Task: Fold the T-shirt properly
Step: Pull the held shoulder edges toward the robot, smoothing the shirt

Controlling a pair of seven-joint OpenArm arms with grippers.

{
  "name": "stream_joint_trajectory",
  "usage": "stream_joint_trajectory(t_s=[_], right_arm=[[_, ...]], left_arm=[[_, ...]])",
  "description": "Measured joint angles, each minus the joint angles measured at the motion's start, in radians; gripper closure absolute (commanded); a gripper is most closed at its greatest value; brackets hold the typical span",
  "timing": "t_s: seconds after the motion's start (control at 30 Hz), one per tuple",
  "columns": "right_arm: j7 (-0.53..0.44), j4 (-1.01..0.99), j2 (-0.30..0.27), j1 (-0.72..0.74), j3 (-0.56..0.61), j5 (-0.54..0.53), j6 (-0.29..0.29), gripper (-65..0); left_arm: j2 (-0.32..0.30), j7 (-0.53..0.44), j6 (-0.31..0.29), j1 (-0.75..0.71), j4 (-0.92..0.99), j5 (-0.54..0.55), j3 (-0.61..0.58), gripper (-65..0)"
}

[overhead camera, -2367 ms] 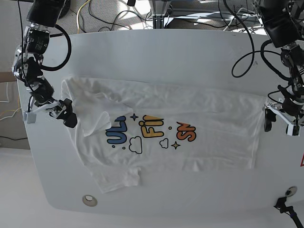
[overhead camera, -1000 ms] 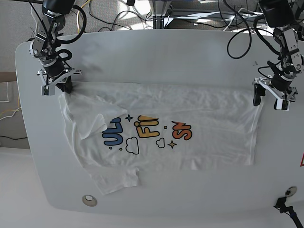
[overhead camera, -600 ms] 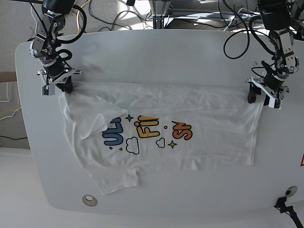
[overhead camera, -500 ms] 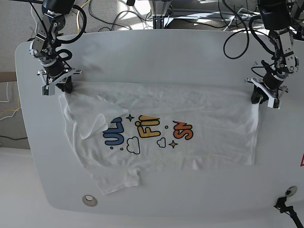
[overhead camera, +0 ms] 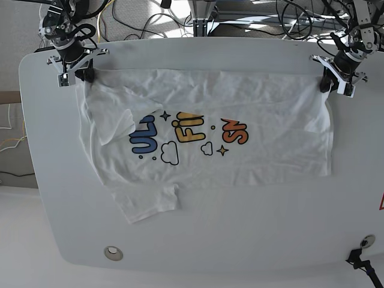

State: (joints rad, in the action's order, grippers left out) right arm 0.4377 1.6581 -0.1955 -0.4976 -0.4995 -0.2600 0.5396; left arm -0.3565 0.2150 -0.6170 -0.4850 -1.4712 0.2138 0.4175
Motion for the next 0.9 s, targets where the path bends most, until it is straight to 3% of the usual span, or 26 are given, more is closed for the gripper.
stream_joint_trajectory(t_s=[0.37,0.83,0.9], right_arm=[[0.011,0.093,-0.001,-0.130,0.002,0.002,0.000,0.0],[0.008,0.096,-0.001,-0.137,0.001,0.002,0.000,0.0],[0.009,0.096,-0.002,-0.137,0.001,0.002,0.000,-9.7]], left_arm=[[0.000,0.000,0.005,-0.200,-0.131,0.002,0.013,0.0],[-0.018,0.002,-0.001,-0.222,-0.139,0.000,0.011,0.0],[-0.039,0.008,-0.006,-0.224,-0.139,-0.003,0.011,0.0]])
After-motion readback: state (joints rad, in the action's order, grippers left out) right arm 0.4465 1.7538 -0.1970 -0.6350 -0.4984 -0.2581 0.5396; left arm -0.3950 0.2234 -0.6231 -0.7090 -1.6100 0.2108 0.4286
